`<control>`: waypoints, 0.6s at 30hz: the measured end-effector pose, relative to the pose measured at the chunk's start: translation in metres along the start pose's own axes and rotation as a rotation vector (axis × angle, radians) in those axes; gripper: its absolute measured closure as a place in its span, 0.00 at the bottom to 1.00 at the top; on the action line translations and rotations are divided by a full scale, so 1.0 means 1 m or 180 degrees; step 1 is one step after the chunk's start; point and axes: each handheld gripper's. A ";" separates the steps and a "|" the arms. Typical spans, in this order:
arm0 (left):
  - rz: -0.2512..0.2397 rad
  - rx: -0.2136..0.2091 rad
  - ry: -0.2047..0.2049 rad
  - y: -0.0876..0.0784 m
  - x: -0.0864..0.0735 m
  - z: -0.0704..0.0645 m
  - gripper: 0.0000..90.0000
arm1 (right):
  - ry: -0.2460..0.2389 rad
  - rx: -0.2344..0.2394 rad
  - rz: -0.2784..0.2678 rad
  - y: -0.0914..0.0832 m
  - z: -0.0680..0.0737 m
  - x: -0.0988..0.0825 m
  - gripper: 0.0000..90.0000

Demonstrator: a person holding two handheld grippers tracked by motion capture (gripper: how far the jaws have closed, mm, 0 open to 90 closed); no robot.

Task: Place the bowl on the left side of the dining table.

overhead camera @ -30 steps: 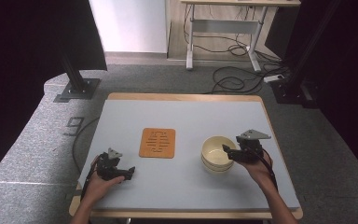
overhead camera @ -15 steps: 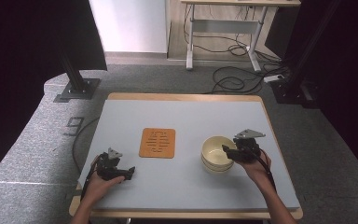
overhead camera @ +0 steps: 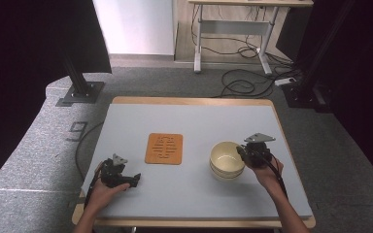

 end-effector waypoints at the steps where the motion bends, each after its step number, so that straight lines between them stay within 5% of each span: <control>1: 0.0001 0.0001 0.0004 0.000 0.000 0.000 0.03 | 0.0008 0.0007 -0.0002 0.000 0.000 0.000 0.89; 18: 0.0000 0.0000 -0.0001 0.000 0.000 0.000 0.03 | -0.0048 -0.0027 -0.0048 -0.003 0.001 0.002 0.90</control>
Point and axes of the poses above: each handheld gripper's, and its own axes: y roughly forward along the jaws, x roughly out of its top, z roughly to its left, and after that the axes turned 11 degrees about -z, right-handed
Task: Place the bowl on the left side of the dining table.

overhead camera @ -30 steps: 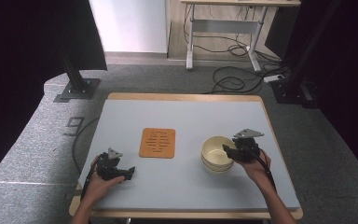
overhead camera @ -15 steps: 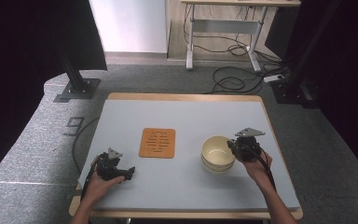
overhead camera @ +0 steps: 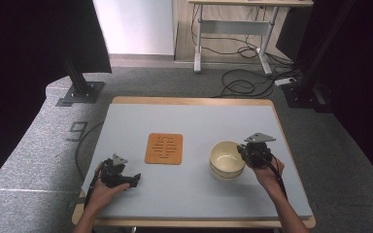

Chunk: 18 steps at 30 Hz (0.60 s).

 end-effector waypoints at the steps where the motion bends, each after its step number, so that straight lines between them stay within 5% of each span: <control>1: 0.0000 0.0000 0.0001 0.000 0.000 0.000 0.03 | -0.0014 -0.0003 -0.0011 0.000 0.000 0.000 0.90; 14: 0.0001 -0.0003 -0.0001 0.000 0.000 0.000 0.03 | -0.0269 -0.0131 -0.0137 -0.007 0.008 0.007 0.92; 18: 0.0003 0.0000 0.0006 0.000 0.000 0.000 0.03 | -0.0396 -0.0184 -0.0293 -0.011 0.013 0.016 0.92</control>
Point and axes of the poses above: each handheld gripper's, and its own axes: y roughly forward along the jaws, x roughly out of its top, z roughly to its left, and after that the axes turned 11 degrees about -z, right-handed
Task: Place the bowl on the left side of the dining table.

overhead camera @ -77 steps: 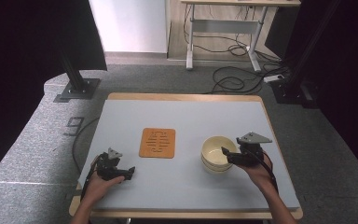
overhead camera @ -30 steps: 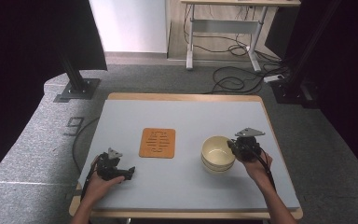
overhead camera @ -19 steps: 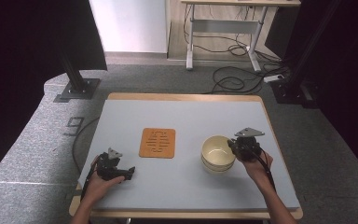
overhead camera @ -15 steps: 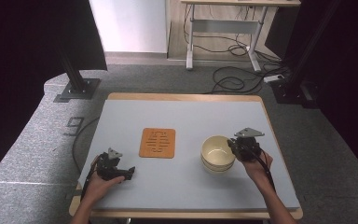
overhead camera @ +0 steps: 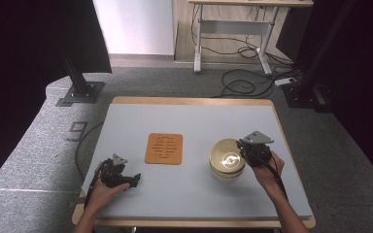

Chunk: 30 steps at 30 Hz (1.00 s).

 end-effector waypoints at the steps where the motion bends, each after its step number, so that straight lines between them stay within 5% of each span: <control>1: 0.0000 -0.0002 -0.0004 0.000 0.000 0.000 0.03 | -0.0054 -0.0036 -0.0015 -0.001 0.002 0.002 0.92; 5: -0.0002 -0.0001 -0.0004 0.000 0.000 0.000 0.03 | -0.0211 -0.0129 -0.0043 -0.003 0.008 0.004 0.92; 14: -0.0004 0.0001 -0.0004 0.000 0.000 0.000 0.03 | 0.0065 0.0022 -0.0037 0.001 -0.001 -0.004 0.92; 27: -0.0004 0.0002 -0.0005 0.000 0.000 0.000 0.03 | 0.0102 0.0047 -0.0041 0.001 -0.003 -0.005 0.91; 30: -0.0005 0.0002 -0.0005 0.000 0.000 0.000 0.03 | 0.0180 0.0159 -0.0022 0.001 -0.004 -0.005 0.78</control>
Point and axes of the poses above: each handheld gripper's, and its own axes: y roughly forward along the jaws, x roughly out of its top, z roughly to its left, and after that the axes turned 11 degrees about -z, right-handed
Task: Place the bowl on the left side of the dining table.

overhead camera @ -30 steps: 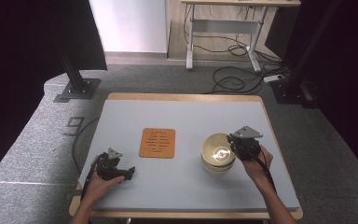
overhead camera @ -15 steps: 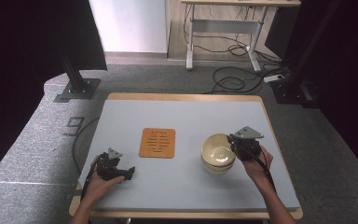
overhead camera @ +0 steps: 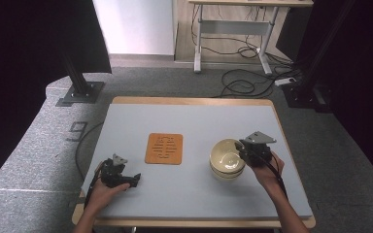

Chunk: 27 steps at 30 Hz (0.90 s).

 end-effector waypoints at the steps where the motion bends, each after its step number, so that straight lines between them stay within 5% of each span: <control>1: 0.0000 0.0000 0.0000 0.000 0.000 0.000 0.03 | 0.0013 0.0020 0.0009 0.000 0.001 0.000 0.76; 6: -0.0002 0.0001 0.0002 0.000 0.000 0.000 0.03 | 0.0031 -0.0001 0.0132 0.002 0.008 0.000 0.59; 10: -0.0003 0.0001 0.0000 0.000 0.000 0.000 0.03 | 0.0098 -0.0035 0.0245 0.004 0.008 -0.004 0.57; 22: -0.0002 0.0002 0.0001 0.000 0.000 0.000 0.03 | 0.0321 0.0070 0.0426 0.009 0.000 -0.012 0.68; 27: -0.0002 0.0001 0.0000 0.000 0.000 0.000 0.03 | 0.0209 -0.0070 0.0533 0.013 0.001 -0.014 0.82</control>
Point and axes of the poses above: each handheld gripper's, and its own axes: y roughly forward along the jaws, x roughly out of its top, z roughly to its left, and after that the axes turned 11 degrees about -z, right-handed
